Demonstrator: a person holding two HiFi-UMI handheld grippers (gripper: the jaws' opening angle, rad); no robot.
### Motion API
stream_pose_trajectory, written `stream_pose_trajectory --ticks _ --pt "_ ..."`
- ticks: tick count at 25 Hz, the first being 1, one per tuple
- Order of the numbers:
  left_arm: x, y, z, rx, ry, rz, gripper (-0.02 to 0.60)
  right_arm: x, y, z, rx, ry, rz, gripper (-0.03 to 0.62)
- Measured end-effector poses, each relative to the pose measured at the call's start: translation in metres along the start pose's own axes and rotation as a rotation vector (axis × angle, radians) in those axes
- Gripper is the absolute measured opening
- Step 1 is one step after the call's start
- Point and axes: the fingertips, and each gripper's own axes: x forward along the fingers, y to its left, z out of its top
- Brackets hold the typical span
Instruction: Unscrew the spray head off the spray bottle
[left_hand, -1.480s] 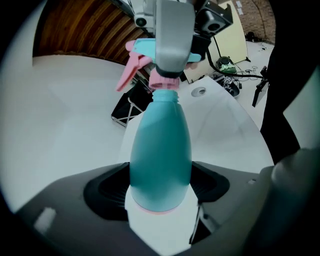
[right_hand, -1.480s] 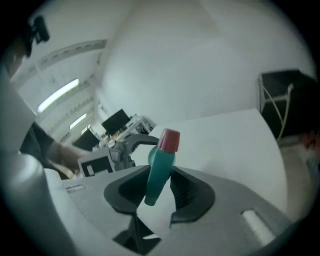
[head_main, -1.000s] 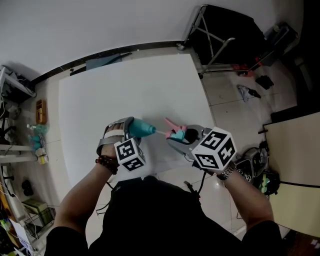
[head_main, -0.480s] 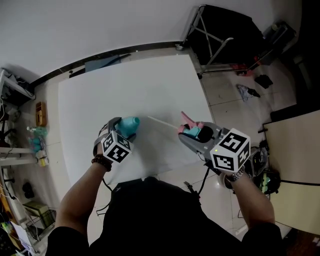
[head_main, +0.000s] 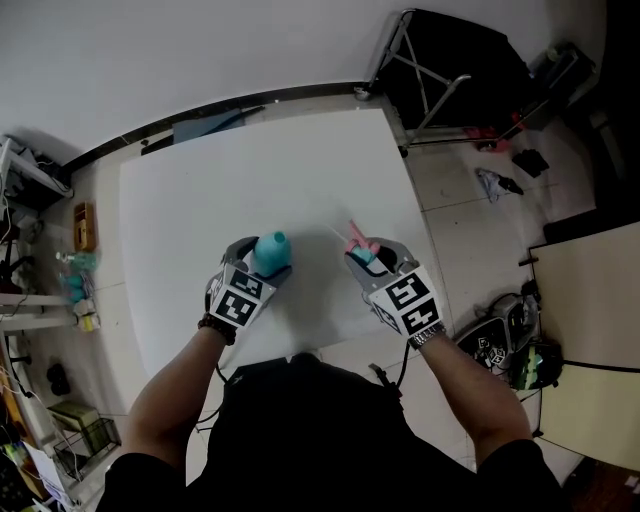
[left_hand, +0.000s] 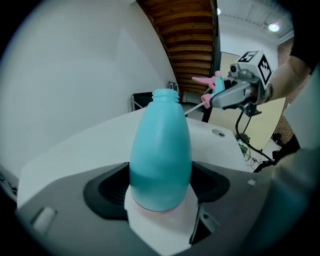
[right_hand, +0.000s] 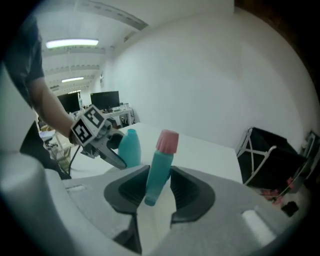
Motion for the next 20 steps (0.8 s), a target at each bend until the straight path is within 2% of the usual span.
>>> stream_pose_trajectory --ticks 10,15,20 --pt "0.007 -0.007 0.011 -0.018 -0.054 -0.005 0.402 0.051 0.01 -0.031 -0.261 0.099 -0.126 0.118" --pt "0.007 -0.007 0.01 -0.02 -0.067 0.005 0.402 0.066 0.017 -0.044 -0.382 0.14 -0.152 0.118" --pt "0.01 -0.01 0.005 -0.019 -0.073 0.002 0.403 0.075 0.021 -0.056 -0.458 0.175 -0.164 0.12"
